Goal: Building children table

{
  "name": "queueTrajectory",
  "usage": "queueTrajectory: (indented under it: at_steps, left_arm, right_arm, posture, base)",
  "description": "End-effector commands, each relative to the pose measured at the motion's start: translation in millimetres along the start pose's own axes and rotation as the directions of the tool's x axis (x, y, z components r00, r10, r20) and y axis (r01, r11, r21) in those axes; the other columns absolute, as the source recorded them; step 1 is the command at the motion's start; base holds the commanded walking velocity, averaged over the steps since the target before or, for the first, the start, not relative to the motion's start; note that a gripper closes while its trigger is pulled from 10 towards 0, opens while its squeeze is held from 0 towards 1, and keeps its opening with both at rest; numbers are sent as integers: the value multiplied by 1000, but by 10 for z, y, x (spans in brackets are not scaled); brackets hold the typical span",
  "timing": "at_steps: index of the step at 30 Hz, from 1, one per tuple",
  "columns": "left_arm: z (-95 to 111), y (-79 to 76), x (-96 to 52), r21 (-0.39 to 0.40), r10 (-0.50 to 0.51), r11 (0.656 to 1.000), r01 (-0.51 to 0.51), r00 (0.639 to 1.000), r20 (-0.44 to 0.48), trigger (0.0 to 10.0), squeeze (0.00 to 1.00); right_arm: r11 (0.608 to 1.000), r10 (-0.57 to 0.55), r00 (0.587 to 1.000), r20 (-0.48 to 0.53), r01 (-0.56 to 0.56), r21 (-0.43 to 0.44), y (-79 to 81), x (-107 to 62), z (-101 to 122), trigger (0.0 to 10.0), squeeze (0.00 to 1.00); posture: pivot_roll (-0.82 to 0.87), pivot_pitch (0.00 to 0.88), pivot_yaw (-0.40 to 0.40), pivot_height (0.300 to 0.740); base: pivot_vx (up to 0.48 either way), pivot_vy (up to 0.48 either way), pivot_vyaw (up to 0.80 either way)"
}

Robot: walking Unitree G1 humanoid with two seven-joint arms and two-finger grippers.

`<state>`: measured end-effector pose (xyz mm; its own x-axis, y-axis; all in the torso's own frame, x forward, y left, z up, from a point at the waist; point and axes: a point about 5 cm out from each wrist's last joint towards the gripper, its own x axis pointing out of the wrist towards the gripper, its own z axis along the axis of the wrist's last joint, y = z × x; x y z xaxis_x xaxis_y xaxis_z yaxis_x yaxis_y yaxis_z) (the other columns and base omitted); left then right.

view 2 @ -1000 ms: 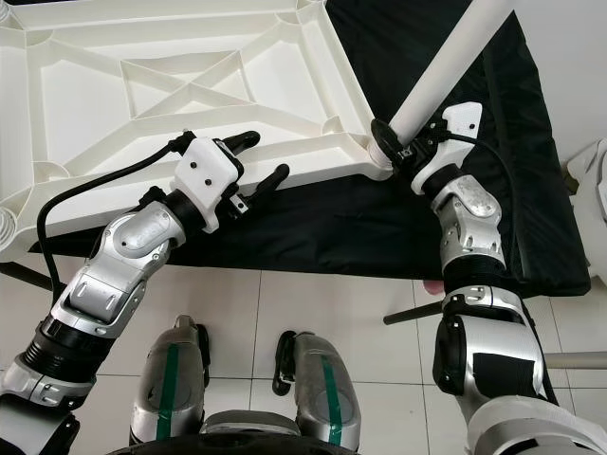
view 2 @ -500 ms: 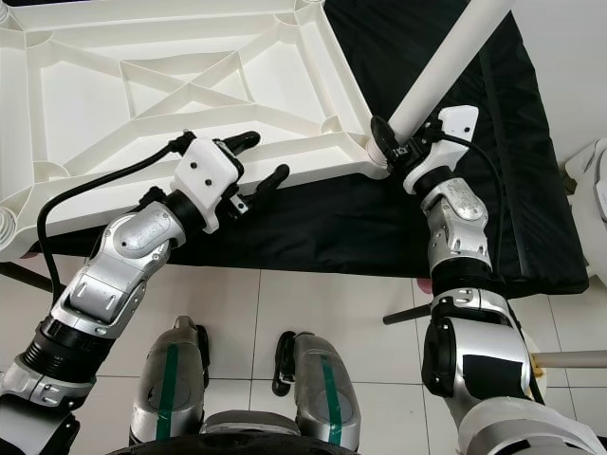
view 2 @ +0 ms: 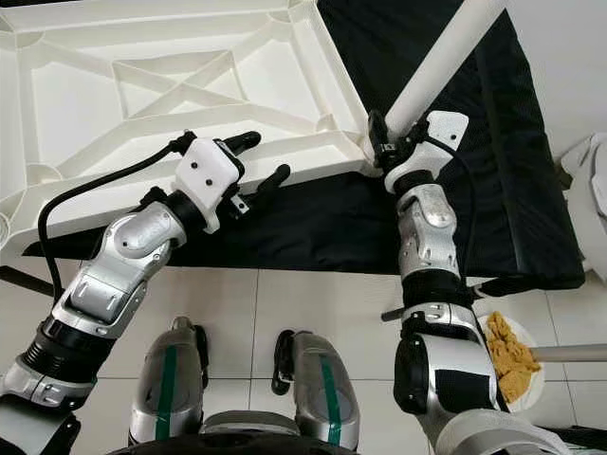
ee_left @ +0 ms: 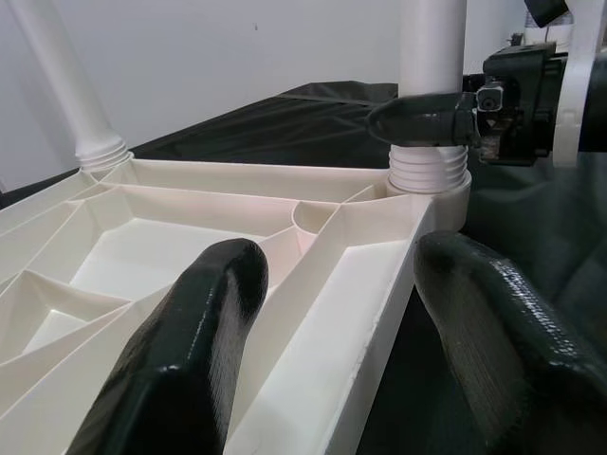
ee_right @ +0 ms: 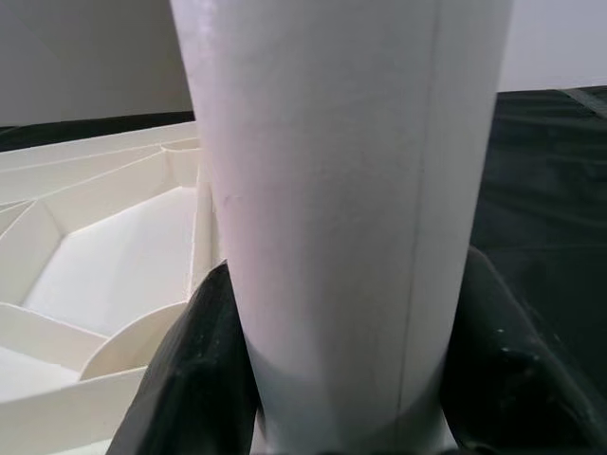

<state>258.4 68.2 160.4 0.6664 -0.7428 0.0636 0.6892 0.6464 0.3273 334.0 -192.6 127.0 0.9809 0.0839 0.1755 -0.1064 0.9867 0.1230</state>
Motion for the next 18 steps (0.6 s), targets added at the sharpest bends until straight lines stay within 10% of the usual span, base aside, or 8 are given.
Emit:
queueTrajectory:
  at_steps: [1, 10, 18]
  left_arm:
    - [25, -59, 9, -1, -55, 999, 55, 998, 7, 10000, 0]
    - [25, -68, 13, -2, -60, 998, 60, 998, 8, 10000, 0]
    - [25, -87, 16, -5, -62, 998, 62, 998, 9, 10000, 0]
  right_arm:
    - [994, -100, 995, -21, 101, 47, 28, -28, -58, 0, 0]
    - [941, -338, 941, -21, 337, -11, 158, -112, -79, 0, 0]
    - [944, -330, 944, -24, 329, -28, 216, -114, -72, 0, 0]
  posture:
    - [105, 75, -107, 740]
    - [100, 79, -105, 740]
    - [100, 78, -110, 740]
  base:
    - [0, 0, 0]
    - [0, 0, 0]
    - [0, 0, 0]
